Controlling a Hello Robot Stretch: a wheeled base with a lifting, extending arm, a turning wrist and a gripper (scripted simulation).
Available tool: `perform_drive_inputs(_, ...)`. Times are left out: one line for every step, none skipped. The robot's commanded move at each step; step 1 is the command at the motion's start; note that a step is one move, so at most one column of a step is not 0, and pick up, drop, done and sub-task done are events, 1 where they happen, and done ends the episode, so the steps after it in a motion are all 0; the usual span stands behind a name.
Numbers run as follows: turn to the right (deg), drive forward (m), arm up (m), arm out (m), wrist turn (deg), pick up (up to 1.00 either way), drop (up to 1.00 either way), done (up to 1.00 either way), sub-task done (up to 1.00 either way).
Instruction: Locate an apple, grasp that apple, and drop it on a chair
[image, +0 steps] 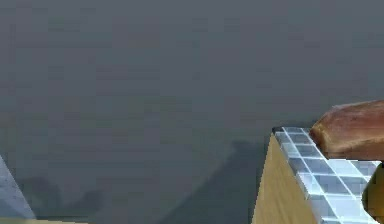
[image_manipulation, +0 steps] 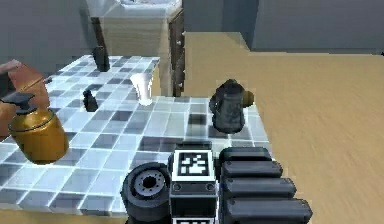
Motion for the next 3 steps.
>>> perform_drive_inputs(-45.0, 0.0, 0.0, 0.0, 0.0, 0.0, 0.0, 0.0, 0.0)
perform_drive_inputs(-39.0, 0.0, 0.0, 0.0, 0.0, 0.0, 0.0, 0.0, 0.0)
perform_drive_inputs(0.0, 0.25, 0.0, 0.0, 0.0, 0.0, 0.0, 0.0, 0.0)
